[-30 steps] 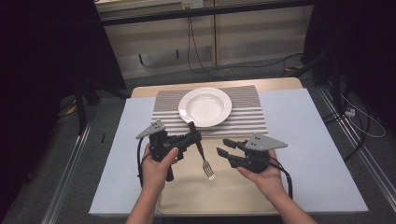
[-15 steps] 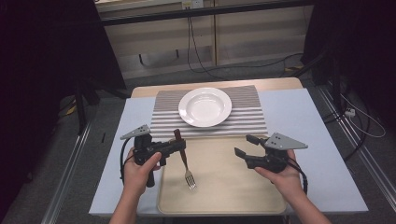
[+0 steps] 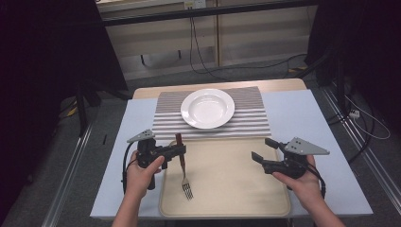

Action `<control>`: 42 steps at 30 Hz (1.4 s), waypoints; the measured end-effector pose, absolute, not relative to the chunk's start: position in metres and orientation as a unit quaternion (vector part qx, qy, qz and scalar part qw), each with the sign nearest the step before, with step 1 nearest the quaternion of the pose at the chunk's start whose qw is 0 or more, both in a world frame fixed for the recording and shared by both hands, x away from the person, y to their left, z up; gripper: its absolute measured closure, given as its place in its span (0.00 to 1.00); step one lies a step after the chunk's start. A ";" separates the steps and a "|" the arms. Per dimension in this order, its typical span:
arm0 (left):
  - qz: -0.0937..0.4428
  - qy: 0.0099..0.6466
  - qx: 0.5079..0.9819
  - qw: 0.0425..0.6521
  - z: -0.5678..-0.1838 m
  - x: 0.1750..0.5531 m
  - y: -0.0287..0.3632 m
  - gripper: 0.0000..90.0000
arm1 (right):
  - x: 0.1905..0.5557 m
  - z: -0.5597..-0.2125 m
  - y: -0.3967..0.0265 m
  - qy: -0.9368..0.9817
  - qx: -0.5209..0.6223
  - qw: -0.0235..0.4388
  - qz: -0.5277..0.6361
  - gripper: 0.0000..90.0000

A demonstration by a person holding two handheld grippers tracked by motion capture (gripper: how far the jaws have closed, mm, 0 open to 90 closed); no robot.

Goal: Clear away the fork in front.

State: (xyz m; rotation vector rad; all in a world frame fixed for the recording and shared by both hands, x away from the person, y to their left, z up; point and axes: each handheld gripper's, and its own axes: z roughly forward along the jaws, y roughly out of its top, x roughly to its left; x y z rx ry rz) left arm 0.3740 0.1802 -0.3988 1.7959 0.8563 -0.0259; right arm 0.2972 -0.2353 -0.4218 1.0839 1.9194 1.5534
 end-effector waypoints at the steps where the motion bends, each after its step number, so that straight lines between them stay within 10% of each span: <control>1: -0.011 0.361 0.757 0.545 -0.399 0.374 0.180 0.85 | 0.297 -0.422 -0.236 0.693 0.392 0.221 0.564 0.27; 42: 0.034 0.372 0.786 0.492 -0.443 0.378 0.188 0.72 | 0.297 -0.432 -0.246 0.699 0.397 0.217 0.554 0.22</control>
